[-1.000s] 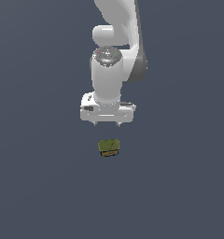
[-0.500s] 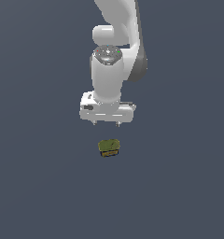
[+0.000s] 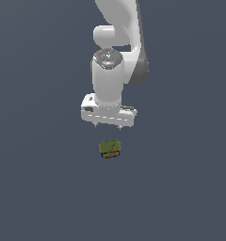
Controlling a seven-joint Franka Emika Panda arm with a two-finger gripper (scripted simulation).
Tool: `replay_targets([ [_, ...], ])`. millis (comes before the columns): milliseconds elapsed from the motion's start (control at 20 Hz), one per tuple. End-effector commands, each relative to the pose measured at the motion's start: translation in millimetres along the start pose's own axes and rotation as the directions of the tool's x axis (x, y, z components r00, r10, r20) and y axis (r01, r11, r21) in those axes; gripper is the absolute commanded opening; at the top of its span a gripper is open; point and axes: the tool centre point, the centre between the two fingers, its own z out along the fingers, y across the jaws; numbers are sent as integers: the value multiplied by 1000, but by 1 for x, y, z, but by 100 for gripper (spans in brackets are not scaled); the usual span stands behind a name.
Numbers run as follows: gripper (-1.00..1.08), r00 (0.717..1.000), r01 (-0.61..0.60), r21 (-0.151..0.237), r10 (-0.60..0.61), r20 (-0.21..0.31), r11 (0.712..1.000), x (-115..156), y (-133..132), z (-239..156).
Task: Pick up the object and move it to a goal position.
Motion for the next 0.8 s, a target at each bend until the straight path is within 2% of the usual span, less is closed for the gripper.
replay_targets([
  [0,100,999,-46,3,46,1,999,2,-1,3],
  [350,100,974,-225,13,225,7,974,7,-4,14],
  [550,100,942,-334,18,334,11,942,11,-5,21],
  [750,100,898,-439,21,439,16,898,15,-7,28],
])
